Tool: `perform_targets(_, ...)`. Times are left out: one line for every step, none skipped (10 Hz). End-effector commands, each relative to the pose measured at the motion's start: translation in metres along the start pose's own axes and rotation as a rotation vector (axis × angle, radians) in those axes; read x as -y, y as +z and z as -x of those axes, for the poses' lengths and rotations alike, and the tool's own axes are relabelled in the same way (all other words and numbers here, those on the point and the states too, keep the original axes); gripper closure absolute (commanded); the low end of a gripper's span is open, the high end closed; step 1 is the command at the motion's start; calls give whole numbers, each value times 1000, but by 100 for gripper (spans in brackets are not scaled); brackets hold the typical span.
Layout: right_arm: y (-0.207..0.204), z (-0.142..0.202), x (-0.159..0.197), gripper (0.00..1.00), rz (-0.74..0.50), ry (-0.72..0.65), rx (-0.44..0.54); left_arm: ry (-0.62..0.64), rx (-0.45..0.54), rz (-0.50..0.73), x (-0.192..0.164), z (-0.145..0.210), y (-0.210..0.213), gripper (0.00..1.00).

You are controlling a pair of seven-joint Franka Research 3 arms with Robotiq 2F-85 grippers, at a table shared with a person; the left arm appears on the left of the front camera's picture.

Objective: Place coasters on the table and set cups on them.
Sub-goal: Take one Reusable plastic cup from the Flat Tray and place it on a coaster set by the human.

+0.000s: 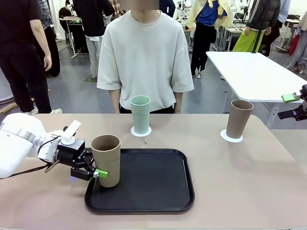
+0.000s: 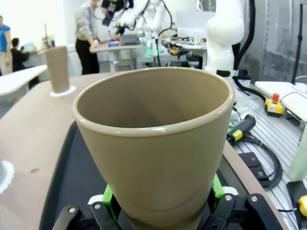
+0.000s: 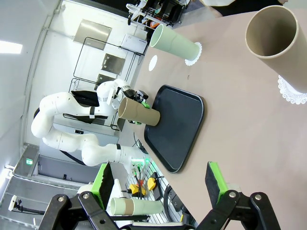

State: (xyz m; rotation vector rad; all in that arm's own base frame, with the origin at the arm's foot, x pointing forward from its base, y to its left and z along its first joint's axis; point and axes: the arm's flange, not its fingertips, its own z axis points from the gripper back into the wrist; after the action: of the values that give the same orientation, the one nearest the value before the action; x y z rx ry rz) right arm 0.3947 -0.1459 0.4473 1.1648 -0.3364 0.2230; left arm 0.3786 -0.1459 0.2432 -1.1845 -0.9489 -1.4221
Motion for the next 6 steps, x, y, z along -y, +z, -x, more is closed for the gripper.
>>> perform_targets(-1,1,1,0,-6,0,7,-15,12,-55,12,-36,20,81)
perform_targets(-1,1,1,0,-6,0,7,55,-32,-64,9,-61,33,81)
perform_targets(-1,1,1,0,-6,0,7,90,-57,-67,3,-80,45,81)
perform_targets(-1,1,1,0,-6,0,7,103,-71,-82,2,-101,57,81)
perform_targets(-1,1,1,0,-6,0,7,113,-79,-101,-3,-117,68,81)
perform_targets(-1,1,1,0,-6,0,7,130,-73,-112,-8,-131,81,81)
